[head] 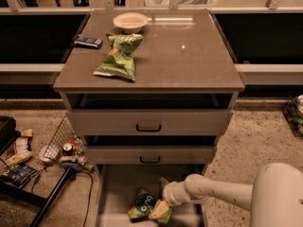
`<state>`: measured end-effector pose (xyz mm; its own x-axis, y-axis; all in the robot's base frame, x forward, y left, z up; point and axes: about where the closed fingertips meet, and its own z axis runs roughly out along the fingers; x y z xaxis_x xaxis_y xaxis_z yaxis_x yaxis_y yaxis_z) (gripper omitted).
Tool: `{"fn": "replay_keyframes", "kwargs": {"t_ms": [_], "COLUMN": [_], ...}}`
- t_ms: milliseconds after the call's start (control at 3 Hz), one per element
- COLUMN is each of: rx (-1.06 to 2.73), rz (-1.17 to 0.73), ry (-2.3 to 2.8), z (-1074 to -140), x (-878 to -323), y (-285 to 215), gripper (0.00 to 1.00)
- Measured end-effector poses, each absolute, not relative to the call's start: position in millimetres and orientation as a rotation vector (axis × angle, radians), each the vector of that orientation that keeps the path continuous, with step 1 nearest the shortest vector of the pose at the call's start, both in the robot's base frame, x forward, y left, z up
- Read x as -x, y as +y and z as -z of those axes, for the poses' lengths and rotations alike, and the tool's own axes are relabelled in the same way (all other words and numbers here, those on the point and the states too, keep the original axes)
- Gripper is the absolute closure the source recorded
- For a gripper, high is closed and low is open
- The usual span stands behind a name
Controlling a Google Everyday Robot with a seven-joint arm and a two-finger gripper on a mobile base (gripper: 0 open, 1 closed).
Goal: Pick green rice chip bag from bottom drawer and place on counter
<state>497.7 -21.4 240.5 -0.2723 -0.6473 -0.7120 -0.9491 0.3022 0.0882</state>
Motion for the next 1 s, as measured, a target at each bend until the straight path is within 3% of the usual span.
{"fn": "replay_keyframes", "kwargs": {"t_ms": [667, 1000], "rx": [1.499, 1.514], "rz": [-0.723, -0.798], "ry": [2.109, 2.133], "z": [-172, -146], "x": [-489, -461], "y": [-25, -9], "gripper": [0.00, 0.25]}}
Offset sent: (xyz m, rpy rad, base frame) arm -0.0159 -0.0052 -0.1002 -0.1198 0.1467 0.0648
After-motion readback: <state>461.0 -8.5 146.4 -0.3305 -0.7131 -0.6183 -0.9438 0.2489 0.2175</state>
